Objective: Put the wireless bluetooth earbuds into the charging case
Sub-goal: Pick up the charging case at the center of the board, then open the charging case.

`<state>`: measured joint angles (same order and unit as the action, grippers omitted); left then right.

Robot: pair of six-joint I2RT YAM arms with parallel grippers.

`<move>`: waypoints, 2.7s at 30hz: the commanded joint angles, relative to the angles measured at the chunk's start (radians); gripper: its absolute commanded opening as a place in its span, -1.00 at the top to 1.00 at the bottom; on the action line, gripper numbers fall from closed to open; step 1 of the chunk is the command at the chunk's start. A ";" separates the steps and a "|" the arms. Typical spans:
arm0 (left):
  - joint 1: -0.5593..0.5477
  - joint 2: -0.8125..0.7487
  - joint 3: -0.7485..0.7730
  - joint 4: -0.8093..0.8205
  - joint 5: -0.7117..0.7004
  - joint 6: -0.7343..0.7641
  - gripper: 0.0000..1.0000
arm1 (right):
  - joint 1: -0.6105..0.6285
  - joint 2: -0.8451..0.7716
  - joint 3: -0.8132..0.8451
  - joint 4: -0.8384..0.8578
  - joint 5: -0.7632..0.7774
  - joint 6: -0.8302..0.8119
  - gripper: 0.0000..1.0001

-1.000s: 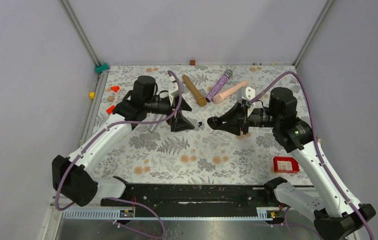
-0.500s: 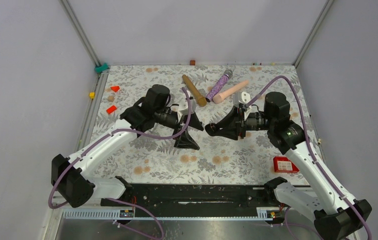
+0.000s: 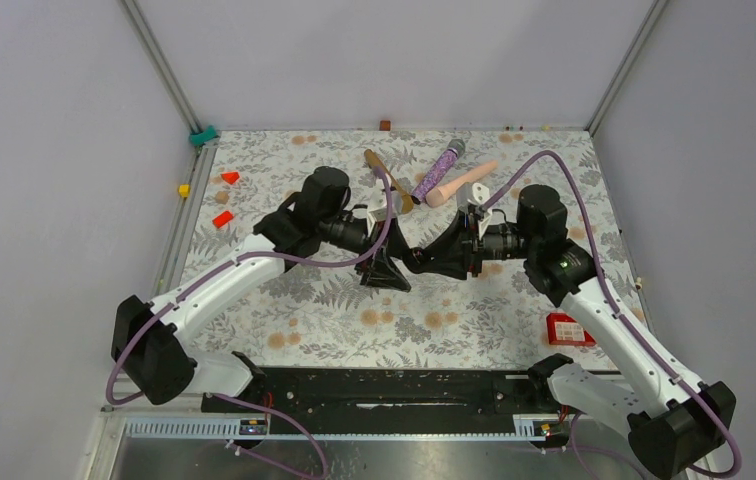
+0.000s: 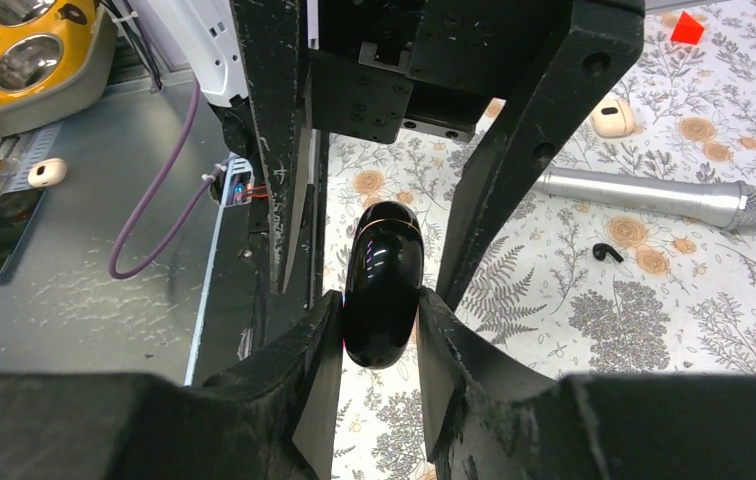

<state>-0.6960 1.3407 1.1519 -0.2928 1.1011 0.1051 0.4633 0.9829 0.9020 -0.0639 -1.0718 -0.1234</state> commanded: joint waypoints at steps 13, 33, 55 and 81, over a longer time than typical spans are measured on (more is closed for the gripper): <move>-0.035 0.022 0.027 0.066 0.025 -0.048 0.14 | 0.029 -0.003 0.005 0.030 0.055 -0.043 0.72; -0.042 0.031 0.032 0.056 -0.007 -0.043 0.44 | 0.053 0.007 0.022 -0.031 0.058 -0.093 0.72; -0.049 -0.016 0.053 -0.105 0.039 0.133 1.00 | 0.036 -0.042 0.042 -0.056 0.122 -0.099 -0.12; -0.046 -0.019 0.039 -0.098 0.024 0.155 1.00 | 0.029 0.013 0.023 0.020 0.166 -0.008 -0.61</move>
<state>-0.7380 1.3556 1.1610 -0.4210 1.0916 0.2363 0.4969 0.9939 0.9001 -0.0696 -0.9855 -0.1146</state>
